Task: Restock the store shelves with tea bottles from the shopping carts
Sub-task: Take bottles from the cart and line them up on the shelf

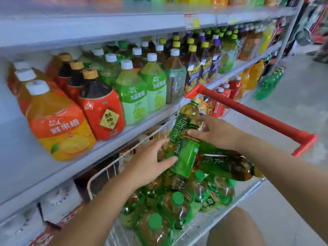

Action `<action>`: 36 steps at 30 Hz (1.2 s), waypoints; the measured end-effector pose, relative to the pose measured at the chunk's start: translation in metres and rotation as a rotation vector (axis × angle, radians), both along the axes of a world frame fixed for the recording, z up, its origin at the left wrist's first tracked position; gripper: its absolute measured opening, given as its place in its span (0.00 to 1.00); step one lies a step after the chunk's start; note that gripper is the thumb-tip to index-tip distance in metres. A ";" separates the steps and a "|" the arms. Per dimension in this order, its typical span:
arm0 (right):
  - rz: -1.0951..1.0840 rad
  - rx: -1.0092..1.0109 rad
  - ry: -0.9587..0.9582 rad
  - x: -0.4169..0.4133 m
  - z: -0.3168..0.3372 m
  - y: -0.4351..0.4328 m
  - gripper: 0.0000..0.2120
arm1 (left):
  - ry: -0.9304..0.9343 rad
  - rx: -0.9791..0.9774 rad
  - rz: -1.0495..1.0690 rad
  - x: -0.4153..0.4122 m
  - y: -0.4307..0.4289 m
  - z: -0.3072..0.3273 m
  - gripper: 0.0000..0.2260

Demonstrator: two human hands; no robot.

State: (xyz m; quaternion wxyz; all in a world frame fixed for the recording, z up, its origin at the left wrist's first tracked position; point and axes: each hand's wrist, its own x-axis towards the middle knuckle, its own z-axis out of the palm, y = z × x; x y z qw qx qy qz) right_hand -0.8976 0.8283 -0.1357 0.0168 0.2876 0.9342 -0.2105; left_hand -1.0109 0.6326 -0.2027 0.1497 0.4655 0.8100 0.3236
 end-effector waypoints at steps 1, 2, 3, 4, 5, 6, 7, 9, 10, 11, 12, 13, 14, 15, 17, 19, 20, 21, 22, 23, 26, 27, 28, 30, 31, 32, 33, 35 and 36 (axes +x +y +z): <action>-0.032 0.020 -0.005 -0.007 -0.003 -0.005 0.39 | -0.003 -0.039 -0.003 0.000 0.006 -0.004 0.30; -0.066 0.067 -0.026 -0.013 -0.007 -0.010 0.44 | -0.007 -0.064 -0.006 0.000 0.012 -0.007 0.31; -0.103 0.131 -0.058 -0.019 -0.011 -0.016 0.48 | -0.018 -0.073 -0.006 0.000 0.016 -0.009 0.33; -0.140 0.192 -0.084 -0.024 -0.017 -0.020 0.51 | -0.037 -0.074 -0.004 0.002 0.019 -0.009 0.33; -0.177 0.229 -0.085 -0.027 -0.023 -0.022 0.51 | -0.061 -0.072 -0.001 0.004 0.021 -0.008 0.34; -0.203 0.234 -0.052 -0.029 -0.029 -0.023 0.50 | -0.086 -0.074 0.002 0.005 0.022 -0.008 0.35; -0.212 0.197 0.011 -0.029 -0.032 -0.023 0.47 | -0.114 -0.069 0.005 0.006 0.022 -0.008 0.35; -0.199 -0.008 0.184 -0.022 -0.033 -0.022 0.43 | -0.191 -0.070 0.023 0.005 0.020 -0.011 0.39; -0.171 -0.114 0.273 -0.018 -0.030 -0.022 0.41 | -0.231 -0.072 0.032 0.004 0.018 -0.013 0.41; -0.124 -0.183 0.360 -0.013 -0.026 -0.025 0.41 | -0.265 -0.073 0.034 0.003 0.017 -0.012 0.43; -0.064 -0.210 0.432 -0.009 -0.020 -0.029 0.40 | -0.297 -0.076 0.034 0.003 0.016 -0.010 0.44; 0.001 -0.218 0.488 -0.007 -0.013 -0.036 0.40 | -0.336 -0.068 0.033 0.003 0.015 -0.006 0.43; 0.066 -0.243 0.541 -0.007 -0.007 -0.041 0.39 | -0.384 -0.029 0.033 0.003 0.014 -0.001 0.39; 0.122 -0.315 0.582 -0.008 -0.001 -0.044 0.38 | -0.434 0.037 0.038 0.004 0.013 0.004 0.33; 0.173 -0.551 0.620 -0.013 0.010 -0.044 0.31 | -0.476 0.192 0.073 0.004 0.008 0.012 0.23; 0.022 -0.634 0.637 -0.020 0.015 -0.039 0.27 | -0.477 0.308 0.123 0.002 -0.002 0.019 0.18; -0.119 -0.583 0.628 -0.025 0.011 -0.033 0.27 | -0.484 0.362 0.154 -0.001 -0.009 0.023 0.16; -0.280 -0.519 0.594 -0.031 0.002 -0.025 0.26 | -0.495 0.418 0.175 -0.004 -0.017 0.027 0.14; -0.403 -0.504 0.550 -0.038 -0.010 -0.018 0.27 | -0.497 0.467 0.190 -0.008 -0.025 0.032 0.13; -0.475 -0.519 0.499 -0.046 -0.022 -0.013 0.28 | -0.488 0.497 0.203 -0.012 -0.034 0.036 0.13; -0.520 -0.562 0.406 -0.071 -0.059 0.002 0.41 | -0.451 0.497 0.237 -0.022 -0.055 0.045 0.15; -0.541 -0.560 0.412 -0.079 -0.068 0.007 0.43 | -0.446 0.489 0.260 -0.024 -0.062 0.046 0.16; -0.563 -0.570 0.431 -0.083 -0.071 0.005 0.42 | -0.443 0.481 0.282 -0.025 -0.068 0.046 0.18; -0.617 -0.548 0.529 -0.086 -0.069 -0.001 0.32 | -0.427 0.472 0.316 -0.026 -0.079 0.049 0.21; -0.636 -0.525 0.575 -0.084 -0.067 -0.006 0.27 | -0.416 0.476 0.334 -0.025 -0.084 0.052 0.20; -0.621 -0.512 0.618 -0.081 -0.065 -0.010 0.25 | -0.403 0.486 0.346 -0.025 -0.089 0.055 0.18; -0.583 -0.500 0.658 -0.076 -0.064 -0.015 0.26 | -0.392 0.497 0.353 -0.025 -0.094 0.058 0.16; -0.449 -0.470 0.747 -0.067 -0.054 -0.026 0.30 | -0.358 0.502 0.353 -0.026 -0.105 0.067 0.16; -0.370 -0.469 0.787 -0.063 -0.045 -0.033 0.31 | -0.334 0.501 0.352 -0.027 -0.111 0.072 0.17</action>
